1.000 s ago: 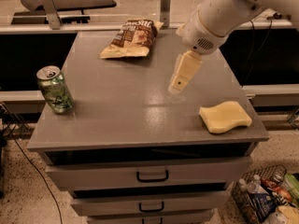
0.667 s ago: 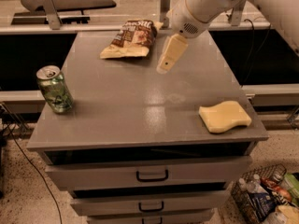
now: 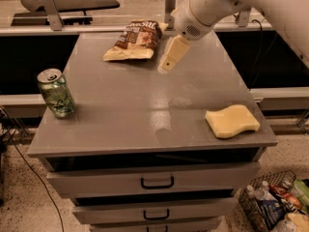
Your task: Move brown chip bag near sponge
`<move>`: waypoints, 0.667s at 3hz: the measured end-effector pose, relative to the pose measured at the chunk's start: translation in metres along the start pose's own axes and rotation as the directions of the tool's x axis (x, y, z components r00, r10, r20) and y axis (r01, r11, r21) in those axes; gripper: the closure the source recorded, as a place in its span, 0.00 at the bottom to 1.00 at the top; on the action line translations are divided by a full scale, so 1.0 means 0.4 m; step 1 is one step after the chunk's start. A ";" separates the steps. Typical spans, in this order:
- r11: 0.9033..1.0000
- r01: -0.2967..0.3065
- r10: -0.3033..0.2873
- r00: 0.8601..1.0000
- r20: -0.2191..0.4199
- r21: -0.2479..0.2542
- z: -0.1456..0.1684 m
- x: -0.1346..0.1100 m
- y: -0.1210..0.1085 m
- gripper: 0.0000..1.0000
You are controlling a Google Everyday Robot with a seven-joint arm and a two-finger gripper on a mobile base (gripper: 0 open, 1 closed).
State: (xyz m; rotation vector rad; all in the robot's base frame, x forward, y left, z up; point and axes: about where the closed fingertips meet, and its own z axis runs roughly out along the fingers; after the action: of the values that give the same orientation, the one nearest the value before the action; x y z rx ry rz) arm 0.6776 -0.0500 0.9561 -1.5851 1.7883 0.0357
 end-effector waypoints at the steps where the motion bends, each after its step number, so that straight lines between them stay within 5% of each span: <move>1: 0.990 -0.092 0.085 0.995 0.060 0.107 0.094 0.007 -0.123 0.00; 2: 0.958 -0.237 0.219 0.968 0.127 0.158 0.195 0.042 -0.230 0.00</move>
Offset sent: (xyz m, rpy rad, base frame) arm 0.2092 -0.0135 -0.0621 0.4109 -0.0313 -0.4057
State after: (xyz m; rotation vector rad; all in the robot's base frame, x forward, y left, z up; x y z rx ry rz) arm 0.7965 -0.0494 0.9299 -1.2275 1.8288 0.0726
